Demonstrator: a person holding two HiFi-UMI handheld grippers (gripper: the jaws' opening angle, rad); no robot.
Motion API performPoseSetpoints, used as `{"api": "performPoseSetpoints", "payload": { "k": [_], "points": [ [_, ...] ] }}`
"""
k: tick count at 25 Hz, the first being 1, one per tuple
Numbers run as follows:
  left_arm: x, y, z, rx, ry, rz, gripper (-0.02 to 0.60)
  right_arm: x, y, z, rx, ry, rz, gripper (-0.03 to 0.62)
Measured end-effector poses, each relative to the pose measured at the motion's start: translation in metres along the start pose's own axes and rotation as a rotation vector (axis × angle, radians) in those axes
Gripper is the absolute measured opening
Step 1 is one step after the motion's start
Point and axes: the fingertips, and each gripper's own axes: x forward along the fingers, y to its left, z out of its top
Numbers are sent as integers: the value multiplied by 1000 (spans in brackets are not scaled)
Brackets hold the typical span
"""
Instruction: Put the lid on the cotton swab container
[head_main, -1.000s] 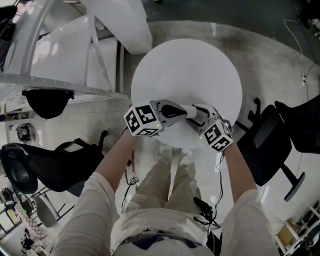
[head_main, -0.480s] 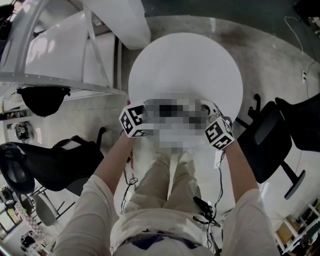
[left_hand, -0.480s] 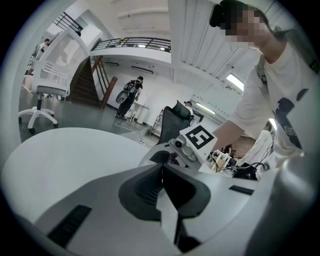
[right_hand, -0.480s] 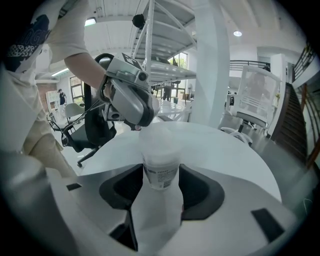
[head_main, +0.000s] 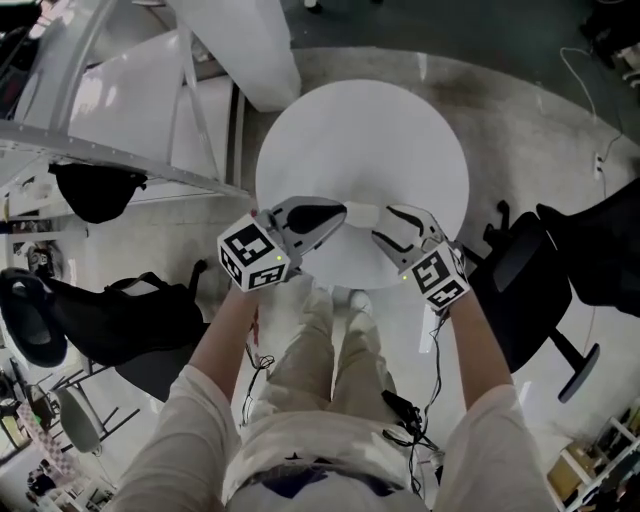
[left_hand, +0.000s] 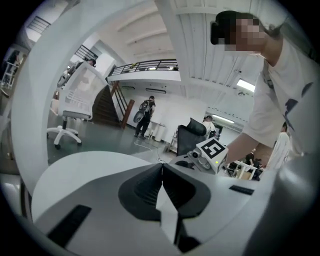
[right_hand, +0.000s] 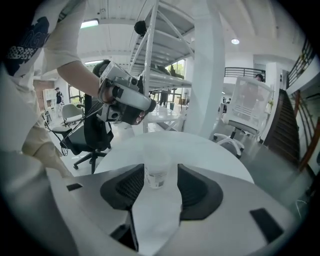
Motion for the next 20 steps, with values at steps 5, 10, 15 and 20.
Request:
{"api": "performPoseSetpoints", "payload": {
  "k": [5,10,15,20],
  "points": [
    [-24,-7,53,26,-132,156,-2,-46,-20,39,55,-80,-110,193],
    [-42,-54,93,64,-214,292,-2,-112,-29,81,248,-235,-310,120],
    [-52,-93,130,131,-305,451,-2,-170,-30,132,264,-393,-419,54],
    [-65,-125,146,165,-351,608,-2,-203,-7,151,286,-435,-543,9]
  ]
}}
